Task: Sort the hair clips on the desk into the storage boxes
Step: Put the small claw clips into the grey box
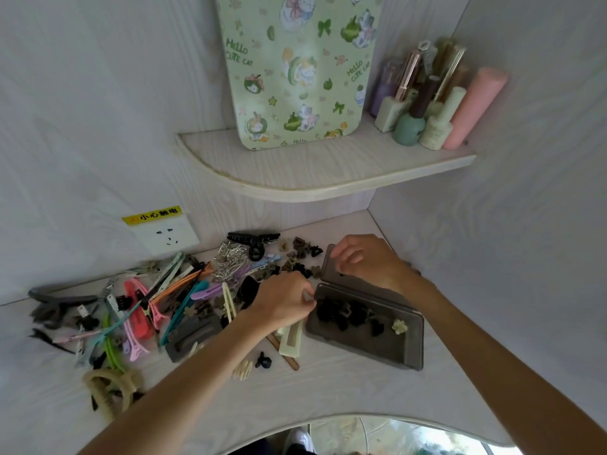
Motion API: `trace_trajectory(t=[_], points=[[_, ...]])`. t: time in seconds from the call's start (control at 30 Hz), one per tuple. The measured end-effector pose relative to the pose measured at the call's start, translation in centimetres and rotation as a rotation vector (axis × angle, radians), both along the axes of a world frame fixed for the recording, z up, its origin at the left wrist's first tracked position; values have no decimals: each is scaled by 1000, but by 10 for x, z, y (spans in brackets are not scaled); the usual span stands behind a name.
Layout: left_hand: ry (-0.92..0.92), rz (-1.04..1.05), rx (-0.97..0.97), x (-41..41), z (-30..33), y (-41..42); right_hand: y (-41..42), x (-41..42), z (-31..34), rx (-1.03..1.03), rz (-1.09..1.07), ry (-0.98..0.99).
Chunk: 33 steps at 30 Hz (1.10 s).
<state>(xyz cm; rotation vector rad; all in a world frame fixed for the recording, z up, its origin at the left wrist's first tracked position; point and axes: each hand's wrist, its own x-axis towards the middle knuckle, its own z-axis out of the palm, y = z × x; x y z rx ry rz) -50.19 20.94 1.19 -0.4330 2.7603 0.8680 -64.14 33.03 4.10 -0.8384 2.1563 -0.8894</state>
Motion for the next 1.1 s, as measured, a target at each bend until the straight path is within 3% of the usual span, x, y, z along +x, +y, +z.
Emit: trace_trajectory(t=[0.23,0.43,0.63,0.77,0.9,1.1], points=[[-8,-117,43,8,-12,-23,19,14,-14,82,239,0],[171,-58,-68,20,3,-52,9,24,-32,-64,200,168],[274,-33,-124,58,-9,-45,12,44,-42,-163,130,423],[187,-88,-316,87,-36,-26,25,76,-52,-49,216,576],[163,-57,-509,101,-55,-20,32,99,-63,130,362,932],[215,29,-554,87,-36,-24,20,86,-41,97,245,688]])
